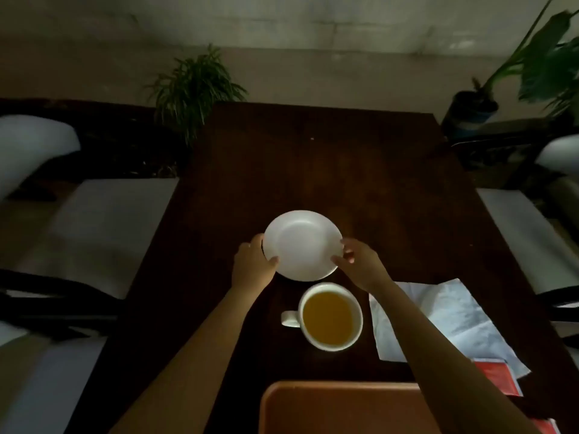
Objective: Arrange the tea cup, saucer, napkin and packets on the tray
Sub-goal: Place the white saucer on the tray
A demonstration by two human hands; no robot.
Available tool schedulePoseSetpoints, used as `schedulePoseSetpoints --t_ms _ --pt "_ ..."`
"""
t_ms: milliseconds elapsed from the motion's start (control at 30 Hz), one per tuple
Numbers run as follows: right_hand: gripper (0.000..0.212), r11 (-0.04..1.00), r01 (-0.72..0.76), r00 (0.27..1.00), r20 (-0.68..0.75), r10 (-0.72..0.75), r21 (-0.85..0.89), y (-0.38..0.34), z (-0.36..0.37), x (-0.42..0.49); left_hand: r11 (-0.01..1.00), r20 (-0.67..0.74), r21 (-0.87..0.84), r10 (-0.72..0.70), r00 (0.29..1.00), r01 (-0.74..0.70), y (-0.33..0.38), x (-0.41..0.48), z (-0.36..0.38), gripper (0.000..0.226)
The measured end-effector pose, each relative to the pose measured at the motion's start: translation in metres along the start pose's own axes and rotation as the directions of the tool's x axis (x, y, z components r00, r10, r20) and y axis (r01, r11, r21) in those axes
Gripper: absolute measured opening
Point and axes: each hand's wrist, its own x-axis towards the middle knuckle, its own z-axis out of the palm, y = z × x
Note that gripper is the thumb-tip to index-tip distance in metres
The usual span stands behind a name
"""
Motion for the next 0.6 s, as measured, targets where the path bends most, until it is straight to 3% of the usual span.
schedulePoseSetpoints --t_ms 133,267,433,600 --pt "0.056 0.996 -0.081 0.992 -0.1 0.078 -0.025 -0.004 0.009 0.021 0.998 -0.024 -0.028 -0.051 0.998 0.05 -0.001 0.019 0.008 0.073" --pt "0.054 0.991 -0.122 0.988 -0.097 0.117 -0.053 -0.006 0.021 0.036 0.995 -0.02 -0.063 -0.073 0.997 0.072 -0.004 0.037 0.017 0.075" --pt "0.05 0.983 -0.182 0.98 -0.086 0.179 -0.026 -0.005 0.021 0.043 0.998 0.04 -0.048 -0.04 0.998 0.042 0.0 0.046 0.018 0.05" --pt "0.049 0.986 -0.169 0.978 -0.125 0.169 0.013 -0.01 0.008 0.037 0.996 0.023 -0.093 -0.013 1.0 0.015 0.009 0.04 0.012 0.044"
